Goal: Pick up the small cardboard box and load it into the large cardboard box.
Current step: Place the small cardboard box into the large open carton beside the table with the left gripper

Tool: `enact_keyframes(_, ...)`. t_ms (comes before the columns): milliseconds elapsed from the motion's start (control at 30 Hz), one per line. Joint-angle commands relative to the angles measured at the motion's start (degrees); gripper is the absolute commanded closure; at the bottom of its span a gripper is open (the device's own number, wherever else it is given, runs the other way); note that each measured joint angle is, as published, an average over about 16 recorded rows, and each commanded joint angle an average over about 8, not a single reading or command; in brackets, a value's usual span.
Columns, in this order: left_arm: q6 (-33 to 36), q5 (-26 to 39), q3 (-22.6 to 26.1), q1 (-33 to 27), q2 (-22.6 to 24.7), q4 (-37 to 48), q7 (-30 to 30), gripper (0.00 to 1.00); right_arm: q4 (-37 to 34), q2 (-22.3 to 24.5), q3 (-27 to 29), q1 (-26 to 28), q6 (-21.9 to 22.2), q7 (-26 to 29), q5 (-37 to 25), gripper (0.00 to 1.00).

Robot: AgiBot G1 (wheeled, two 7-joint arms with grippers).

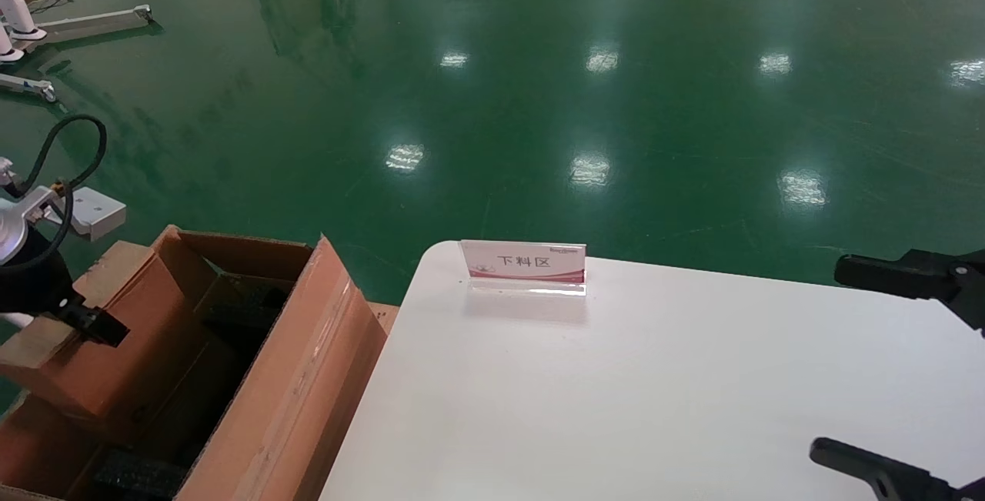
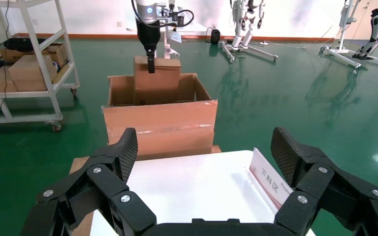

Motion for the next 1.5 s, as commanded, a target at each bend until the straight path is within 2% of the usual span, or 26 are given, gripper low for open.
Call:
enact_keyframes(33,-0.1,0.0,0.0,0.3,0.0,-0.1,-0.1,1.00,0.0,0.0,0.0,0.0,0.0,0.0,0.0,0.00)
enact_keyframes(867,-4.2,0.5,-0.2,7.8,-0.9,2.3,-1.3,1.00,0.0,0.0,0.0,0.0,0.0,0.0,0.0,0.00)
enact_keyframes(900,-4.4,0.5,-0.2,8.2,-0.9,2.6,-1.3,0.95,0.0,0.0,0.0,0.0,0.0,0.0,0.0,0.00)
enact_keyframes(1133,-5.8,0.1,-0.6,11.4,-0.9,4.8,-1.1,0.08,0.0,0.0,0.0,0.0,0.0,0.0,0.0,0.00)
enact_keyframes(1167,-5.9,0.1,-0.7,11.8,-0.9,5.0,-1.0,0.00,0.0,0.0,0.0,0.0,0.0,0.0,0.0,0.00)
enact_keyframes(1500,-6.6,-0.2,-0.9,13.6,-0.9,6.2,-0.9,0.00,0.0,0.0,0.0,0.0,0.0,0.0,0.0,0.00)
